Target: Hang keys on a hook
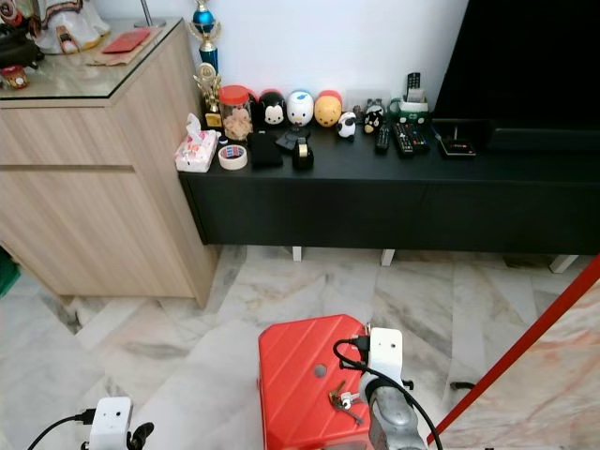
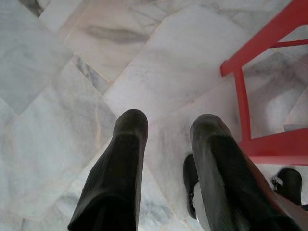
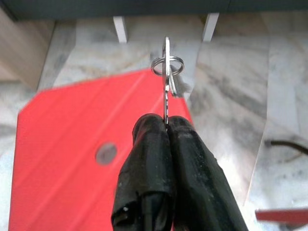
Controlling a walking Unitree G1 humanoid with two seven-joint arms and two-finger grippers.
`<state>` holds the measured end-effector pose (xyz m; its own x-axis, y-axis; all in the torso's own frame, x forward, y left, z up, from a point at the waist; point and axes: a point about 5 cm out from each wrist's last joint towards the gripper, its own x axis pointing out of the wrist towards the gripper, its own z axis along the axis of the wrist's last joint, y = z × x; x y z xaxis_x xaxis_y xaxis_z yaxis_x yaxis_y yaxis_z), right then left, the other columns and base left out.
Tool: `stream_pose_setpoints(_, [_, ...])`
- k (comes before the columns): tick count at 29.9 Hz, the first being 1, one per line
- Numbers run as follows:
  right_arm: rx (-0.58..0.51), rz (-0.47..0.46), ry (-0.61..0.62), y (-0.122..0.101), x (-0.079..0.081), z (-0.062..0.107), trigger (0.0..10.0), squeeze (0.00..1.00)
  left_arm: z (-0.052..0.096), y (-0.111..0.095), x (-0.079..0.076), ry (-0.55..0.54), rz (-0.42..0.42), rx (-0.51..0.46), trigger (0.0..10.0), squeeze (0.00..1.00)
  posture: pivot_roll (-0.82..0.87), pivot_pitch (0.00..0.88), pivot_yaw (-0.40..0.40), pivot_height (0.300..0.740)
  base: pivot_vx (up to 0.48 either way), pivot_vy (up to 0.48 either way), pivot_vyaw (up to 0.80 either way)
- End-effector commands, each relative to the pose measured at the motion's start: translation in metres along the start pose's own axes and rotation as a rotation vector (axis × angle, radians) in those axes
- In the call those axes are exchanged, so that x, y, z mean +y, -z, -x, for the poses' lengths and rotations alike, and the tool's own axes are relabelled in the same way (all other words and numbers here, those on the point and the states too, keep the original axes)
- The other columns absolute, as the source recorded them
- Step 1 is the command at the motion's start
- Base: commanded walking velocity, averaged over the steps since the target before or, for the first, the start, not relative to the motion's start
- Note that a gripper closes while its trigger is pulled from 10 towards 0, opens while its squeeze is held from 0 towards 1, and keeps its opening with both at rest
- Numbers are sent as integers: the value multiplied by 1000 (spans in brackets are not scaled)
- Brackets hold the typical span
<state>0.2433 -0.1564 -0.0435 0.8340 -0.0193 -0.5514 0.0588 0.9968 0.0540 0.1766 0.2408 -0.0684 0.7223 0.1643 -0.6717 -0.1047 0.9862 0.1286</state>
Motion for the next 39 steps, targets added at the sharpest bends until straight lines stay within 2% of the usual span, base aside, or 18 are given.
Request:
stream_pose_setpoints(1, [71, -2, 17, 15, -2, 5, 10000, 0, 3, 10, 0, -15, 25, 40, 10000, 0, 64, 0, -3, 740, -274, 0, 0])
stream_pose_setpoints(14, [76, -18, 10, 17, 1, 5, 10000, 0, 5, 16, 0, -20, 36, 59, 10000, 0, 65, 0, -4, 740, -297, 0, 0])
stream_pose_setpoints(23, [55, -23, 9, 9, 1, 2, 10000, 0, 6, 19, 3, -30, 39, 75, 10000, 0, 67, 0, -2, 740, -305, 0, 0])
stream_pose_setpoints(36, [66, -26, 7, 12, 1, 3, 10000, 0, 10, 30, 7, -60, -19, 131, 10000, 0, 70, 0, -8, 740, 0, 0, 0])
stream_pose_setpoints(39, [70, -23, 6, 13, 1, 3, 10000, 0, 11, 31, 7, -66, -16, 134, 10000, 0, 71, 0, -9, 740, 0, -432, 0])
